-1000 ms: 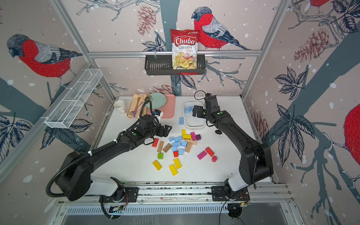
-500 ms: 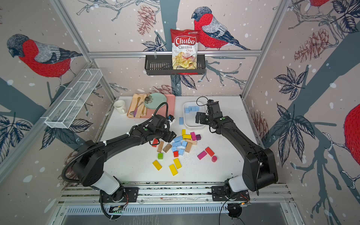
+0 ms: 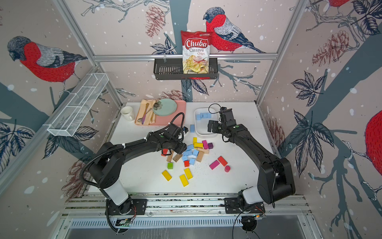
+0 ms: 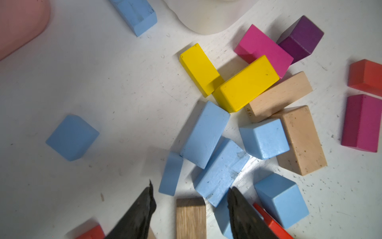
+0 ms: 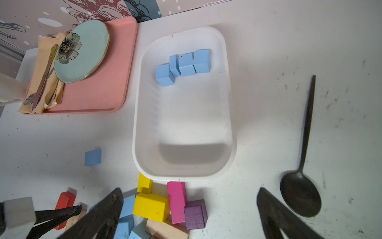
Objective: Pick out the blue building blocks
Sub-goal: Pick up the building block from the center of the board.
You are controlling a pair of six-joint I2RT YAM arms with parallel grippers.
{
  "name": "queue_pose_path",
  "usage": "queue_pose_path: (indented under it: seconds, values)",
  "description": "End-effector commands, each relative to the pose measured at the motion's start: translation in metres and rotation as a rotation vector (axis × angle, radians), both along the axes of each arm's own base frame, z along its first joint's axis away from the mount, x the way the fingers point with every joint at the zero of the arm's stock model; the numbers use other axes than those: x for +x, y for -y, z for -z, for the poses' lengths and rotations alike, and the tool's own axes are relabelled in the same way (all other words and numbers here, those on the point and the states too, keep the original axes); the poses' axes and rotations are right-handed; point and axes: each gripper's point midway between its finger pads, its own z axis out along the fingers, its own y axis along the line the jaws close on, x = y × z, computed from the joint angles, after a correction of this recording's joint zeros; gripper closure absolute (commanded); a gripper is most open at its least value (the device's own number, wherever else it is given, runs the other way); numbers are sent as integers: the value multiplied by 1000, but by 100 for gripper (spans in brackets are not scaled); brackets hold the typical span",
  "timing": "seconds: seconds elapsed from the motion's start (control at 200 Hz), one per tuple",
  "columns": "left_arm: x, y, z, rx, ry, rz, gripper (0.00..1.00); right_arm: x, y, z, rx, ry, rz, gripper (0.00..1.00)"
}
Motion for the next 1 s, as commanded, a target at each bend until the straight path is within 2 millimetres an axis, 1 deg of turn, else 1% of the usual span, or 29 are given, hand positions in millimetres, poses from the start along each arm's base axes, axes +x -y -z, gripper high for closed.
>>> queue_pose_path:
  seconds: [0.0, 0.19, 0.345, 0.62, 0.77, 0.961, 0.996]
  values:
    - [1, -4, 7, 47, 0, 2, 44, 2, -2, 1, -1, 8, -9, 1]
    - [7, -5, 16, 75, 4, -17, 49, 3, -4, 3, 7, 2, -11, 0]
    - [12, -8, 20, 99, 18, -34, 59, 3, -4, 6, 6, -5, -13, 1]
    - [14, -9, 29, 111, 15, -39, 70, 4, -4, 8, 6, -11, -12, 1]
    - [15, -8, 31, 107, 13, -45, 80, 4, -5, 10, 7, -15, -12, 0]
    - [19, -6, 26, 86, 30, -73, 92, 4, -5, 10, 7, -14, -13, 0]
    - [21, -6, 24, 80, 34, -85, 96, 4, -5, 11, 5, -14, -13, 1]
